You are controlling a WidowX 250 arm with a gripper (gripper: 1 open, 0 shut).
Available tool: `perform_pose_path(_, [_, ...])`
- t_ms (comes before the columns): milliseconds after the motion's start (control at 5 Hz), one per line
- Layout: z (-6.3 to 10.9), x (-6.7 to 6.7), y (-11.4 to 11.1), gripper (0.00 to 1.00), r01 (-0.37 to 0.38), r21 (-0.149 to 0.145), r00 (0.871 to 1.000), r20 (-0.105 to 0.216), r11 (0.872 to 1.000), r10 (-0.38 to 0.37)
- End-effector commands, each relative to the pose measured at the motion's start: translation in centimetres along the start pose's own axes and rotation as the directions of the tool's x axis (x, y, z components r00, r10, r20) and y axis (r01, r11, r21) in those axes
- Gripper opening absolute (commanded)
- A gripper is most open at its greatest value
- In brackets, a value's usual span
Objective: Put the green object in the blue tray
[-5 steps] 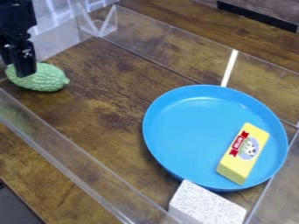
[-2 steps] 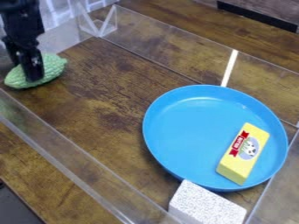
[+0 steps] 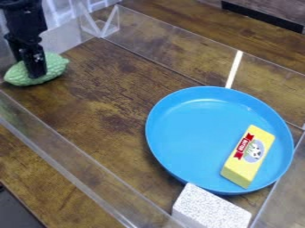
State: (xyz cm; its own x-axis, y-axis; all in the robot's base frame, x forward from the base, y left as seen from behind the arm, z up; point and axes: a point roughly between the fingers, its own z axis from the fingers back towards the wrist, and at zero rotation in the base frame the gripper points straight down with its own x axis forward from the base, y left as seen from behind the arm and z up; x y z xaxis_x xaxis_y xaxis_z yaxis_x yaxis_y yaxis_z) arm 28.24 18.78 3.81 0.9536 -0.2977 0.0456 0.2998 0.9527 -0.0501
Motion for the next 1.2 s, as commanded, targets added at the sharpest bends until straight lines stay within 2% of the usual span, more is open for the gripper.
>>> perform_pose_path(0, [2.0, -0.1, 0.8, 0.0, -0.059, 0.041, 0.997, 0.042, 0.997, 0.058])
perform_pose_path(400, [2.1, -0.7, -0.4, 0.0, 0.068, 0.018, 0.997, 0.041, 0.998, -0.069])
perform_pose_path(600, [2.3, -1.6, -1.3, 0.0, 0.048, 0.012, 0.998, 0.046, 0.999, -0.049])
perform_pose_path(800, [2.2, -2.1, -1.7, 1.0, 0.036, 0.007, 0.998, 0.055, 0.999, -0.037])
perform_pose_path(1000, [2.0, -2.2, -1.6, 1.0, 0.043, 0.002, 0.997, 0.061, 0.999, -0.043])
